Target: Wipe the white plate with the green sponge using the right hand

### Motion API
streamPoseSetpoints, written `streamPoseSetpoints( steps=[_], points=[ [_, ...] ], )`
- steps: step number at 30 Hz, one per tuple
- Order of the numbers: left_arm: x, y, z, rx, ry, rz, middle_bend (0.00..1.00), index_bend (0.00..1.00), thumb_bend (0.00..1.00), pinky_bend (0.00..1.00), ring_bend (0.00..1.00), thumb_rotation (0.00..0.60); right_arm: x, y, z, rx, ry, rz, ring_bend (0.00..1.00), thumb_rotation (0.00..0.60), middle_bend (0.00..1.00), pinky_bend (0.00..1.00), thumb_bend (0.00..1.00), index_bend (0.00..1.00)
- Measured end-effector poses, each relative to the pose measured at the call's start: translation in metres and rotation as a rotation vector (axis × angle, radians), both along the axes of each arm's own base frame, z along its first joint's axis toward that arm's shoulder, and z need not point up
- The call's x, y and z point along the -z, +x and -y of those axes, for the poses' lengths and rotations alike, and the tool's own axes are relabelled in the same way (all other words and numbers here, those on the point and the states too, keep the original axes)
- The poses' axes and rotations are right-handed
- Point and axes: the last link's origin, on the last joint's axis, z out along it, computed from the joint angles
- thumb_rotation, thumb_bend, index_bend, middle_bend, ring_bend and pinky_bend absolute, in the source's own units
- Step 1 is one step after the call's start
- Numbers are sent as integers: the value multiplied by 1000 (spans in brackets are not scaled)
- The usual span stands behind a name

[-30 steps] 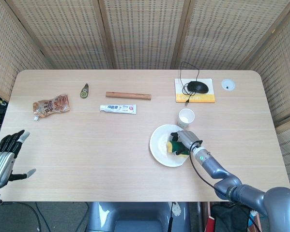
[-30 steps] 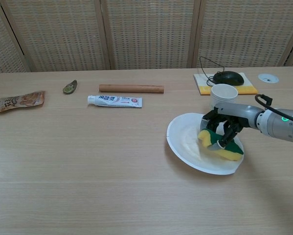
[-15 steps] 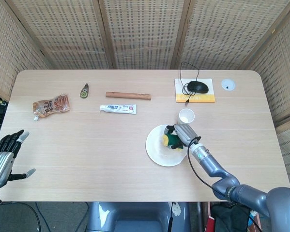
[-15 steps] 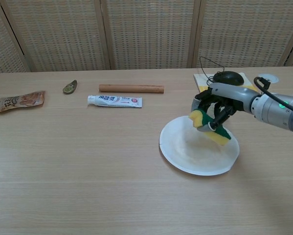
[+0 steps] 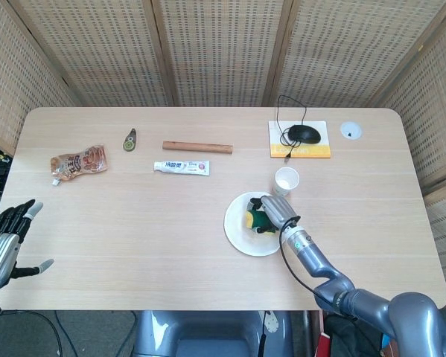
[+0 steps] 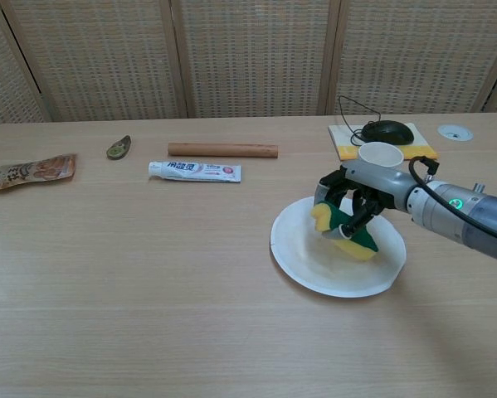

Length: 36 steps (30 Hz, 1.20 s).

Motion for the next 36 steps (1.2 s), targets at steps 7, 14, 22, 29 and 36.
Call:
streamPoseSetpoints(
  steps=[7, 14, 22, 29, 36],
  points=[
    [1, 0, 0, -1, -4, -2, 0, 0, 0, 0, 0, 600, 1, -14, 3, 33, -3, -28, 379, 600, 515, 569, 253, 496],
    [2, 0, 0, 2, -6, -4, 0, 0, 0, 0, 0, 600, 5, -22, 0, 54, 21, -32, 379, 600, 518, 569, 253, 498],
    [2, 0, 1, 4, -4, -9, 0, 0, 0, 0, 0, 600, 6, -23, -2, 58, 12, -11, 379, 600, 519, 569, 253, 505],
    [2, 0, 1, 6, -7, -9, 0, 0, 0, 0, 0, 600, -1, -19, -2, 37, -27, 30, 379, 600, 519, 569, 260, 505],
    [3, 0, 1, 5, -14, -7, 0, 0, 0, 0, 0, 600, -25, -4, -6, -43, -73, 102, 379, 600, 519, 569, 262, 505]
  ],
)
